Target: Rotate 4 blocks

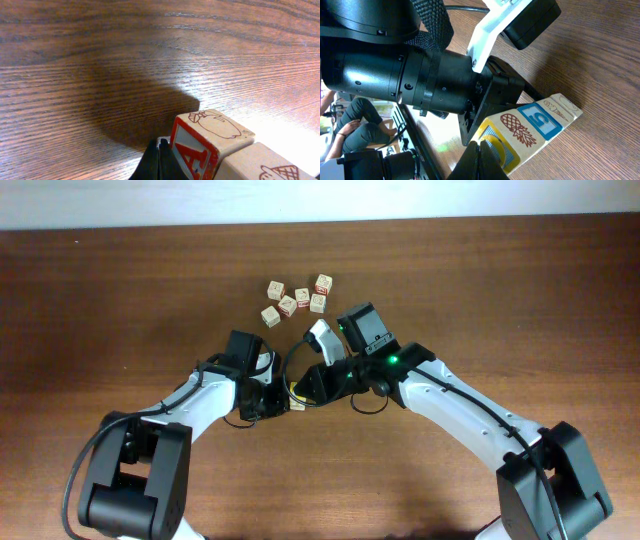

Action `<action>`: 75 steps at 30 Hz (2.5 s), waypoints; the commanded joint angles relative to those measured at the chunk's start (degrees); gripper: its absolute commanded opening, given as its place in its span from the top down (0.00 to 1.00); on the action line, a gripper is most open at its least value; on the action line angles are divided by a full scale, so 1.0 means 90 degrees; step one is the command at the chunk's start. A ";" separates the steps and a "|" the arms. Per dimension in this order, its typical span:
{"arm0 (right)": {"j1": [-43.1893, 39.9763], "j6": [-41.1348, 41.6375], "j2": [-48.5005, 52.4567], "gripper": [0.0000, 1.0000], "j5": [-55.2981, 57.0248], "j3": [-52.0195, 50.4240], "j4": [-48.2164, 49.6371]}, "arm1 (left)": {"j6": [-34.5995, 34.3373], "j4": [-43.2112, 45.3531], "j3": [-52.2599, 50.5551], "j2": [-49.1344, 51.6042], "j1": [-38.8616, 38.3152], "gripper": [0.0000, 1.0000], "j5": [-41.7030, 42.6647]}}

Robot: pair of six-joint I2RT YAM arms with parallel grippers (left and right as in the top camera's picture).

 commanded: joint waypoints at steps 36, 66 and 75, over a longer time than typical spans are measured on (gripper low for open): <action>0.0605 0.0270 0.0406 0.87 0.1355 0.0092 0.0733 | -0.0529 -0.0593 0.0068 -0.0078 0.0865 1.00 -0.0265; -0.1831 -0.1146 -0.4286 0.23 0.3356 0.2300 -0.4155 | 0.1712 -0.2098 0.1513 -0.6511 0.1651 0.58 -0.2951; -0.1824 -0.1144 -0.4430 0.01 0.3570 0.2300 -0.4653 | 0.1710 -0.2912 0.1508 -0.7099 0.1651 0.01 -0.3048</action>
